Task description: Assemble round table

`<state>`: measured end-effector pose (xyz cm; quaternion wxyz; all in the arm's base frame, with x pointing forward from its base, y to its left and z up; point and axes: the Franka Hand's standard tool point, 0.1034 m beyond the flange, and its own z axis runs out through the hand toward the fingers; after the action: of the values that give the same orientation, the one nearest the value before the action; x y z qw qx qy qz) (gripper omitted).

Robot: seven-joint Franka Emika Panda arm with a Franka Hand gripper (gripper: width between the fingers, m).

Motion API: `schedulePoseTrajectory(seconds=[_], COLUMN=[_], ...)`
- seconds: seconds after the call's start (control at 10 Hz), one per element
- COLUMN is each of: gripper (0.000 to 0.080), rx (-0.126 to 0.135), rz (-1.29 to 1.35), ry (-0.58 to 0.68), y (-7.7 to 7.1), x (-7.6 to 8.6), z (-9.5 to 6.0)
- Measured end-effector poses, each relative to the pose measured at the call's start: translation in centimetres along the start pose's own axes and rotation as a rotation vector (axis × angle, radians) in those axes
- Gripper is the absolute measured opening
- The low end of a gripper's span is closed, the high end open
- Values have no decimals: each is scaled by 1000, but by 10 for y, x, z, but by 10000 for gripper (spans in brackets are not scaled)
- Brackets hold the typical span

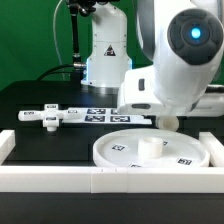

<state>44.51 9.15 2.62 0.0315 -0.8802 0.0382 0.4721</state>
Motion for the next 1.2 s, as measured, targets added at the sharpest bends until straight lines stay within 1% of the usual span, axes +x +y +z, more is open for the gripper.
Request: schedulePoseTrajectory(seconds=[0.1, 0.2, 0.3, 0.6, 0.8, 1.0, 1.2], gripper=[649, 649, 649, 649, 649, 402, 406], rx=[-4, -4, -6, -2, -2, -2, -2], rz=[-2, -5, -7, -7, -8, -9, -9], ry=[-27, -2, 3, 32, 32, 32, 34], y=[-1, -4, -5, -5, -5, -5, -5], x=[7, 11, 12, 20, 21, 21, 20], z=[3, 2, 3, 9, 9, 10, 8])
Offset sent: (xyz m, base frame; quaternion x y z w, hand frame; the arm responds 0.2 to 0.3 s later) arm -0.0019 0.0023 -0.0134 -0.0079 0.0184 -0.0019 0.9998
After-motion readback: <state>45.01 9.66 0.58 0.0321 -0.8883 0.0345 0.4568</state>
